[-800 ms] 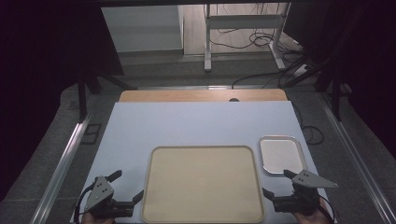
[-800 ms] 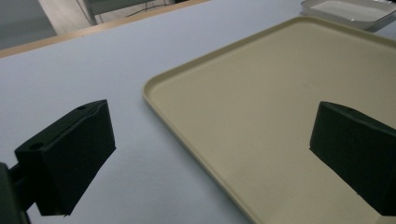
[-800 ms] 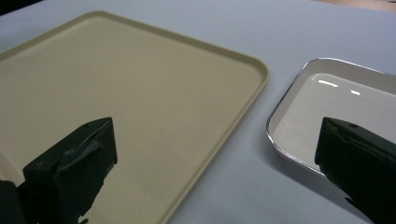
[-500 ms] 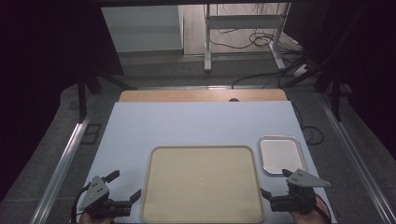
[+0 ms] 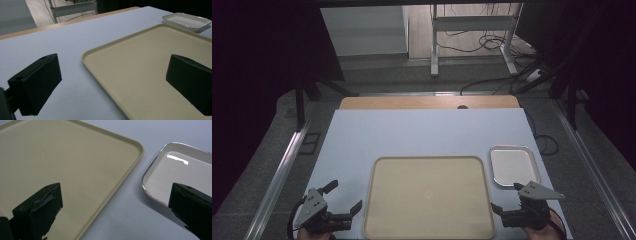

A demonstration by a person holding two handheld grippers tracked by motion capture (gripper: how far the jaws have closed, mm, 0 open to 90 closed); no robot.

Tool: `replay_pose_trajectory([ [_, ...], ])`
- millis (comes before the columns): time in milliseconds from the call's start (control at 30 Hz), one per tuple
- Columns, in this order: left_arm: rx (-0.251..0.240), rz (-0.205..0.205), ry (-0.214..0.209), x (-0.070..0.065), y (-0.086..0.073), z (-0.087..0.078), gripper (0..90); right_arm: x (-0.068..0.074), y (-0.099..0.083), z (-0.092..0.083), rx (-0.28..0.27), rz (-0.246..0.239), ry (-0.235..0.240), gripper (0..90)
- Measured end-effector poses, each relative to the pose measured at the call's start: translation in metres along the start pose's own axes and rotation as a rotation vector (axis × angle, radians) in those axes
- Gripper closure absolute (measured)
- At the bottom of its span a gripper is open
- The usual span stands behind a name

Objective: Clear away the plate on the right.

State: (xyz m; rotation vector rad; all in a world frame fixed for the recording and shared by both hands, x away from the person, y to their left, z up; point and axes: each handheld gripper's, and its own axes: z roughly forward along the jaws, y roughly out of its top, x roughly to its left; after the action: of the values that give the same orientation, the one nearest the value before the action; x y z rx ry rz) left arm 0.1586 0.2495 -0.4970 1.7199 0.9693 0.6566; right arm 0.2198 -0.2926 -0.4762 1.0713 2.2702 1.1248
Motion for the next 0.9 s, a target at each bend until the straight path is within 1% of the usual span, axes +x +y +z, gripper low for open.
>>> replay_pose_trajectory([
  [200,0.004,0.01,-0.01,-0.001,0.0,0.002,0.0,-0.001,0.0,-0.002,-0.01,0.006,0.007,0.0],
  [300,0.001,0.007,-0.014,0.0,0.001,0.003,0.0,-0.001,-0.001,-0.002,-0.007,0.002,0.002,0.0],
  [333,0.001,0.007,-0.016,0.0,0.001,0.003,0.0,-0.002,-0.001,-0.004,-0.016,0.011,-0.005,0.0],
  [433,0.005,0.011,-0.021,-0.001,0.001,0.004,0.0,-0.004,-0.001,-0.005,-0.027,0.023,-0.008,0.0],
  [500,0.01,0.016,-0.026,-0.001,0.001,0.004,0.0,-0.006,-0.001,-0.006,-0.041,0.041,-0.001,0.0],
  [567,0.014,0.02,-0.034,-0.002,0.001,0.005,0.0,-0.007,-0.001,-0.005,-0.048,0.043,-0.002,0.0],
  [633,0.027,0.027,-0.042,-0.003,0.001,0.006,0.0,-0.007,0.0,-0.004,-0.047,0.046,-0.001,0.0],
  [667,0.043,0.032,-0.058,-0.005,0.001,0.008,0.0,-0.009,-0.001,-0.003,-0.047,0.052,0.002,0.0],
  [700,0.043,0.032,-0.058,-0.005,0.001,0.008,0.0,-0.009,-0.001,-0.003,-0.047,0.052,0.002,0.0],
  [800,0.075,0.056,-0.067,-0.007,0.0,0.01,0.0,-0.011,0.0,-0.002,-0.048,0.063,0.007,0.0],
  [900,0.075,0.048,-0.073,-0.007,0.0,0.01,0.0,-0.015,0.001,0.0,-0.053,0.055,0.0,0.0],
])
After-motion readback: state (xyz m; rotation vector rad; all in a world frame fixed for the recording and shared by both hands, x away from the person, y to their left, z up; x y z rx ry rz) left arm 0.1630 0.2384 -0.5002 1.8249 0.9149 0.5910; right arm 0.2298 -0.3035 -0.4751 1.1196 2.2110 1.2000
